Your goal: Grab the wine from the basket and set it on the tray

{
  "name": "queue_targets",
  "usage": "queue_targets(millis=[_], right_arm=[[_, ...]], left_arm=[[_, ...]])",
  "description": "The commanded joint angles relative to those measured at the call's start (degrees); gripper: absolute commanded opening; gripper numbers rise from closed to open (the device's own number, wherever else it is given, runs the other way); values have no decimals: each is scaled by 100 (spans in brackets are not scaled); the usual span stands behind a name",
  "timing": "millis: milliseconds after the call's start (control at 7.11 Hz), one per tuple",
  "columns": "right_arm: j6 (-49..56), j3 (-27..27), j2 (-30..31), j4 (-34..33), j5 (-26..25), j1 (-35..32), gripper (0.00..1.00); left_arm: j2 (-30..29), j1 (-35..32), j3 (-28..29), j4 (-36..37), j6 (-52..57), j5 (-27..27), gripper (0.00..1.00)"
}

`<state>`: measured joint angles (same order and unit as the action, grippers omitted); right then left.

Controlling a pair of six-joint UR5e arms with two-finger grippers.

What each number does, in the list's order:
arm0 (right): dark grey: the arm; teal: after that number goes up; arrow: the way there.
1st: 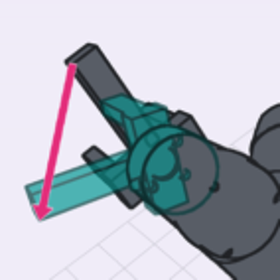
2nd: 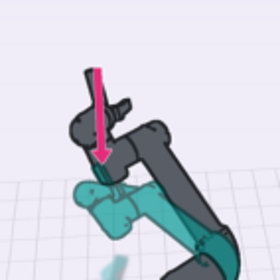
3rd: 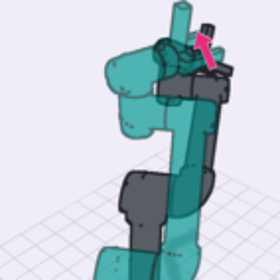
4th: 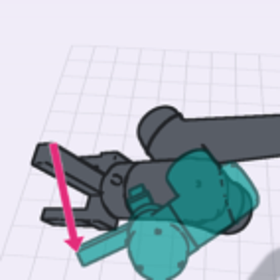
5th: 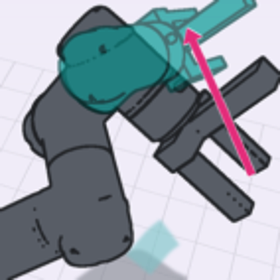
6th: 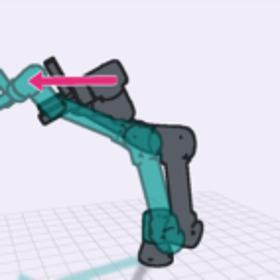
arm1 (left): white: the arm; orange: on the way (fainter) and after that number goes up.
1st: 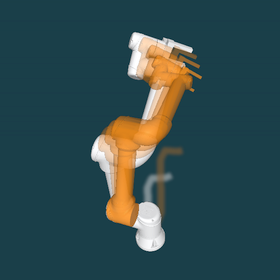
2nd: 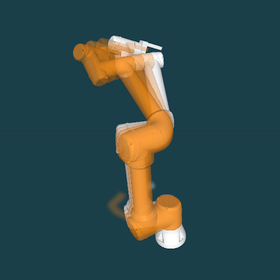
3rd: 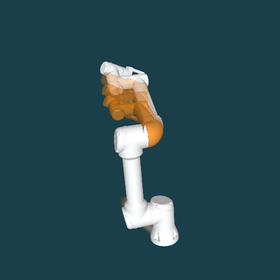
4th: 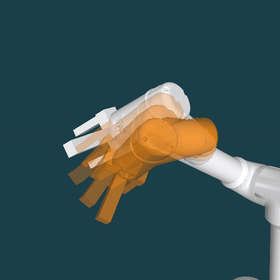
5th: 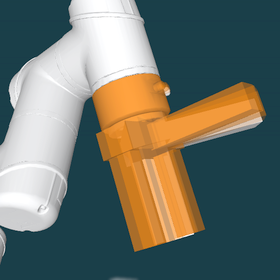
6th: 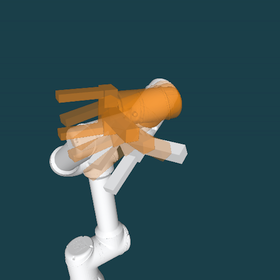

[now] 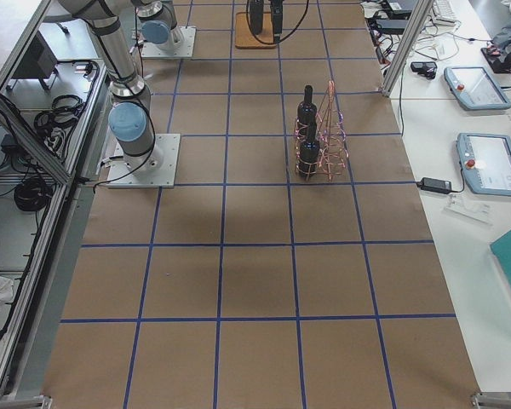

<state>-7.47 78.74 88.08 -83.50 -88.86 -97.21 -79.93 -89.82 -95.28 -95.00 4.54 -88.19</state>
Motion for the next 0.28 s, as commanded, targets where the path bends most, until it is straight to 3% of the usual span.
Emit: queue_targets(millis=[0, 141], right_arm=[[0, 1, 7, 0, 0, 0, 100], [0, 1, -2, 0, 0, 0, 100]], left_arm=[[13, 9, 0, 0, 12, 3, 100], [13, 9, -17, 0, 12, 12, 100]])
